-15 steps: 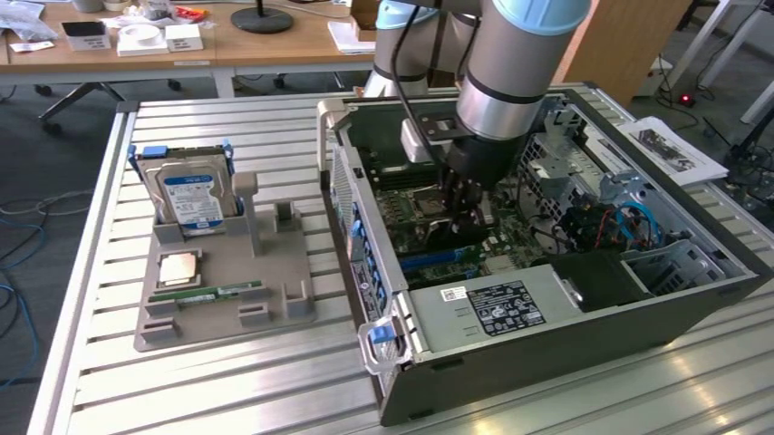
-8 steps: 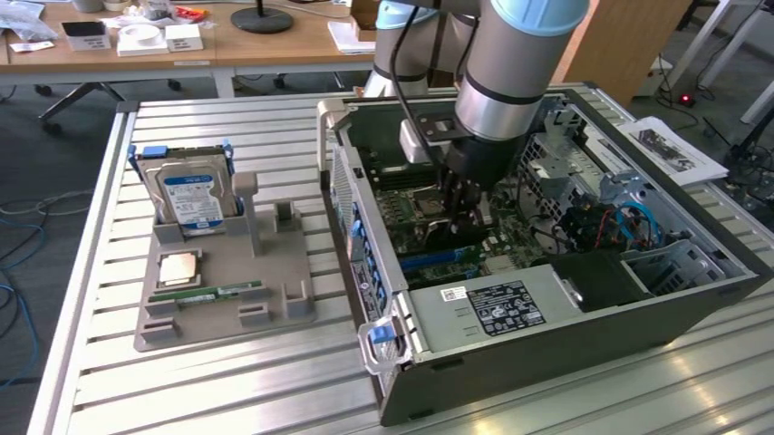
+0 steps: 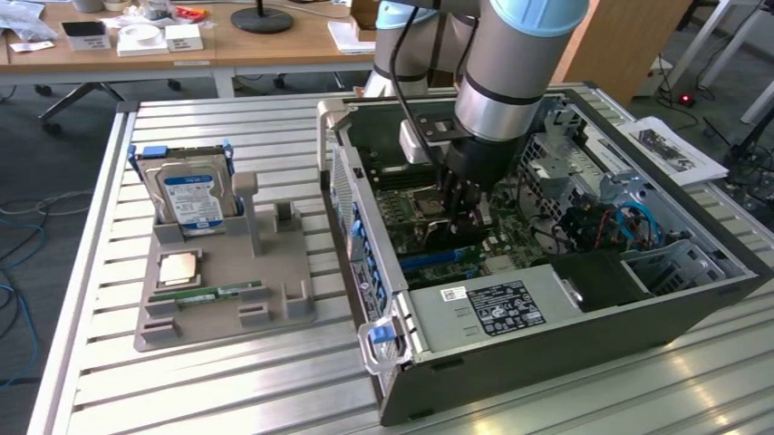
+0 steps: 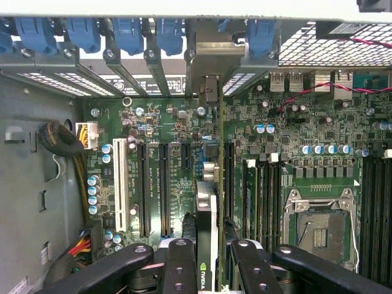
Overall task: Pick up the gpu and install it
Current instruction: 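Insert the gpu into the slot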
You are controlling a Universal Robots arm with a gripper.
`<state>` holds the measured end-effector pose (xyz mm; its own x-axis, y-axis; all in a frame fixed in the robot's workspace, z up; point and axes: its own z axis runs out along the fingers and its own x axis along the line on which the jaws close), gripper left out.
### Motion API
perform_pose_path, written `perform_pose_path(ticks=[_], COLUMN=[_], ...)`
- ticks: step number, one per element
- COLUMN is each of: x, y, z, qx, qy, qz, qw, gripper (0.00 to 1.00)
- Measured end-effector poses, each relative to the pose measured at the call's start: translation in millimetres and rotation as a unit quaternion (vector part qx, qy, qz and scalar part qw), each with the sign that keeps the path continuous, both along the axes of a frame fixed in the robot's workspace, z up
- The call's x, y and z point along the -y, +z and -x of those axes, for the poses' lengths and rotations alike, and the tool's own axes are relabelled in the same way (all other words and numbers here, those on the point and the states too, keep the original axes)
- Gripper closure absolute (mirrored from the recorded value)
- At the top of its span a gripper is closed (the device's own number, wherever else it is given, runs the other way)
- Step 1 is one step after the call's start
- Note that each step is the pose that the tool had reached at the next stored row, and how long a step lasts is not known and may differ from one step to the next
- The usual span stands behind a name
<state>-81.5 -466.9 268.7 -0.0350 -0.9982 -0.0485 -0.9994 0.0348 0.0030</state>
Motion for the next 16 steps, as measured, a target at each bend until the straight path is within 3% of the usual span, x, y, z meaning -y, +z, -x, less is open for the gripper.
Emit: perform_pose_path(ticks=[16], x=[0.0], y=[-5.1], z=[0.9], qx=[0.0000], qy=[0.000], qz=[0.0000], qw=[1.0000], gripper=[0.73])
